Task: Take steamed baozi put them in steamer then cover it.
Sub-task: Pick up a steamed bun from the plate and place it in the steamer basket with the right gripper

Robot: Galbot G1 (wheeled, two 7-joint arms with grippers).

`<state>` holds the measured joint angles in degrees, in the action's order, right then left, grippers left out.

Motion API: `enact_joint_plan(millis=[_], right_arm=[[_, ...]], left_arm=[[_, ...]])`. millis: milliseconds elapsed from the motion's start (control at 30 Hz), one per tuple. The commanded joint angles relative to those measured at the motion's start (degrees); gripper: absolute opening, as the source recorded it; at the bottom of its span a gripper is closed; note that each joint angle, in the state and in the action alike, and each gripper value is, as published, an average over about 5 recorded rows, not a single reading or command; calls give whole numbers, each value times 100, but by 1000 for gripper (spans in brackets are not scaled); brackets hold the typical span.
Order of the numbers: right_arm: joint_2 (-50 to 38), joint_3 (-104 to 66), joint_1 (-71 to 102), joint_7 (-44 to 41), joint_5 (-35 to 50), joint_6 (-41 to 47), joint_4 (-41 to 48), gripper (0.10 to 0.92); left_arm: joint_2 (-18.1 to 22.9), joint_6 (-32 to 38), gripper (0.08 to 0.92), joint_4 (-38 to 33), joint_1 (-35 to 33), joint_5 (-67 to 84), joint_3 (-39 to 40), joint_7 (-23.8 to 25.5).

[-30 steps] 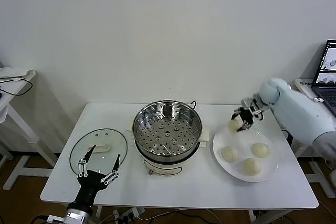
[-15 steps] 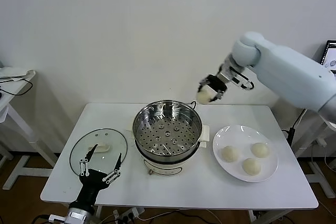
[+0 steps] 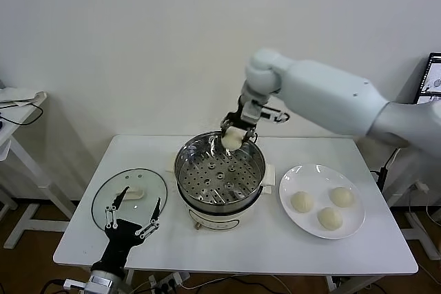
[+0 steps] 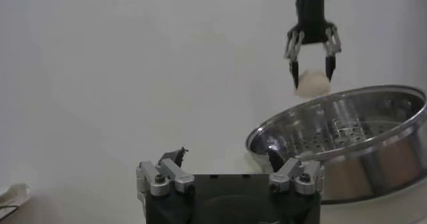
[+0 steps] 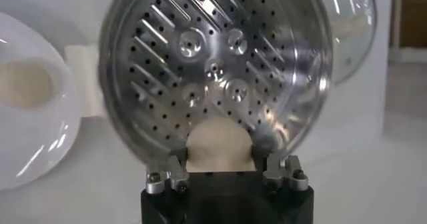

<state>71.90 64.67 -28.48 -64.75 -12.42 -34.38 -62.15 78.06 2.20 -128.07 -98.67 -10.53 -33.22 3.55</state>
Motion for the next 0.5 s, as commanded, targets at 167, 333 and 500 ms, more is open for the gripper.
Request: enact_joint_plan(millis=[167,333,500], right_arm=[[650,151,417,104,-485,-100,542,653],[829,75,522,149,-630,-111,844,653],[954,35,574,165,-707,-122,1026,683]], left_arm=[[-10,-25,823,3,60,83,4,-65],[-14,-22,823,-3,55,96,-17,-92],[-15,-14,823,0,51,109,-52,-95]])
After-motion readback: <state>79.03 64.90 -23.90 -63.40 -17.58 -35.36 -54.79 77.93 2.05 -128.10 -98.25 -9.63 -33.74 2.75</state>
